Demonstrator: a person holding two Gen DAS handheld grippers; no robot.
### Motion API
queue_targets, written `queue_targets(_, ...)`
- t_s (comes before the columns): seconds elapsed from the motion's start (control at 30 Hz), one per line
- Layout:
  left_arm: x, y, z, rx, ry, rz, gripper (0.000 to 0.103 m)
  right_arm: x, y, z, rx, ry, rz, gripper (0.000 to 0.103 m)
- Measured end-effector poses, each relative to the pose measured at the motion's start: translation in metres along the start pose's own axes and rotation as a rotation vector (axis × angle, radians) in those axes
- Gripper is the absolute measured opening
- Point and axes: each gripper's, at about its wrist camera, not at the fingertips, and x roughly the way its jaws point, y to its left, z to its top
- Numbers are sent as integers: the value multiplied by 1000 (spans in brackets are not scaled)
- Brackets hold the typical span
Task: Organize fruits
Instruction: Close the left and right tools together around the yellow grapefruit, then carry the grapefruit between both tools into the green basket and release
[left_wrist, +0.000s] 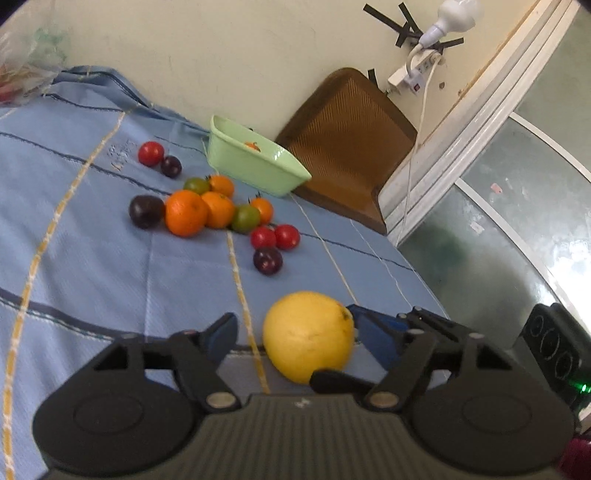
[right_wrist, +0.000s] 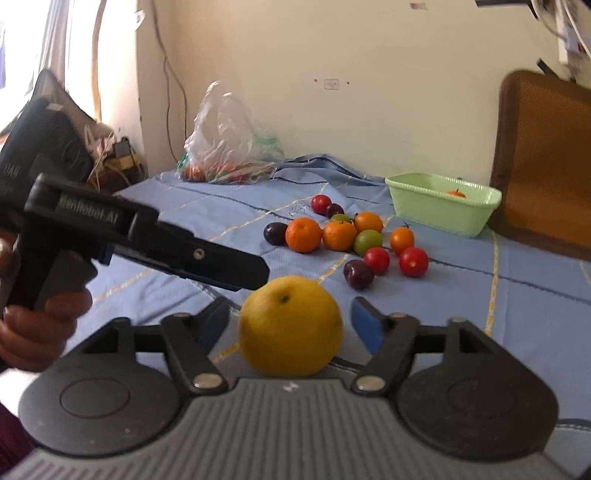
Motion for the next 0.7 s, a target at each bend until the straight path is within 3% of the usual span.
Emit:
queue_targets(0.13,8,-8,-3,29,33,21,75,-3,1,-9,-51,26,1,77)
queue_targets(0.2,16,-9,-4,32,60,33,67,-1,0,-12,-50,35,-3,77)
queue_targets(0.27,21,-7,-4,18,83,1,60,2,-3,-13,-34,34,1,73)
queue_targets(0.3,22,-8,-3,16,78,8,61,4,-4,-14,-29,40,8,68)
queue_targets(0.4,23,-18,7,55,80,42,60,7,-6,-12,-13,43,17,65)
queue_targets(0.53,25,-38,48,143,29,64,60,5,-17,6,18,-2,9,65)
queue_targets(0.7,50,-58,126,229,-44,92,60,15,-54,65,21,-101,-23,65)
